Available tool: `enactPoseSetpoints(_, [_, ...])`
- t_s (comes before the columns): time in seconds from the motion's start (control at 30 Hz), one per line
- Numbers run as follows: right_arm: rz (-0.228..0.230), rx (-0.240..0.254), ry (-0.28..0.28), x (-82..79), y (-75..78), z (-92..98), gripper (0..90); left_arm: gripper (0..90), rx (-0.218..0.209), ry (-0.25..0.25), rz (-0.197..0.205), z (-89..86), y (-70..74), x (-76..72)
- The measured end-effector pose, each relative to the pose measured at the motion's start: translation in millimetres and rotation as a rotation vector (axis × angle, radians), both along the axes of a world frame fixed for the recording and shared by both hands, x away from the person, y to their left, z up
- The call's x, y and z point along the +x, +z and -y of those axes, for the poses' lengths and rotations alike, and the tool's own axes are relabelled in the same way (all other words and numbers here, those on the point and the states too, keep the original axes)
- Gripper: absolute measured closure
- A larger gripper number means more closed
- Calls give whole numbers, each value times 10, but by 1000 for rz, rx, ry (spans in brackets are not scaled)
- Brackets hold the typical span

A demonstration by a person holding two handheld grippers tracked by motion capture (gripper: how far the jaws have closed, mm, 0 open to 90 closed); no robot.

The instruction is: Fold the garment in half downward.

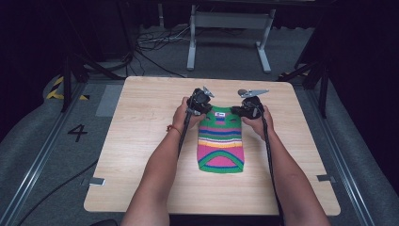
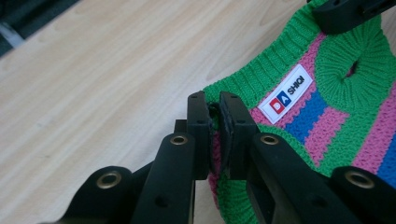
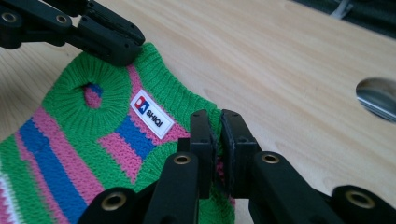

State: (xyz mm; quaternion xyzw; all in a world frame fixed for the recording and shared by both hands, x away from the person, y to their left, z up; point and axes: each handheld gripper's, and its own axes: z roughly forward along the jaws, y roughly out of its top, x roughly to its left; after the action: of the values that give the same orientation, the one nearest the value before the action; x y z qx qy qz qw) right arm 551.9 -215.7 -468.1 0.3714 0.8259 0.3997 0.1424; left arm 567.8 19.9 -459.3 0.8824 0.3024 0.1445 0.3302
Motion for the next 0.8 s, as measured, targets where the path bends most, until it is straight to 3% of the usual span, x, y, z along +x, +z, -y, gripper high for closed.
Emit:
enactPoseSetpoints(0.2, [42, -11, 16, -31, 128, -19, 844, 825, -23, -7, 14, -51, 116, -51])
enactPoseSetpoints(0.4, [62, 34, 50, -118, 243, 31, 844, 826, -26, -50, 55, -115, 221, -217])
enactPoseSetpoints(0.6, [80, 41, 110, -306, 298, 66, 841, 829, -52, -97, 77, -189, 272, -414])
enactPoseSetpoints(0.8, [75, 23, 171, -482, 281, 56, 837, 828, -40, -138, 85, -215, 258, -582])
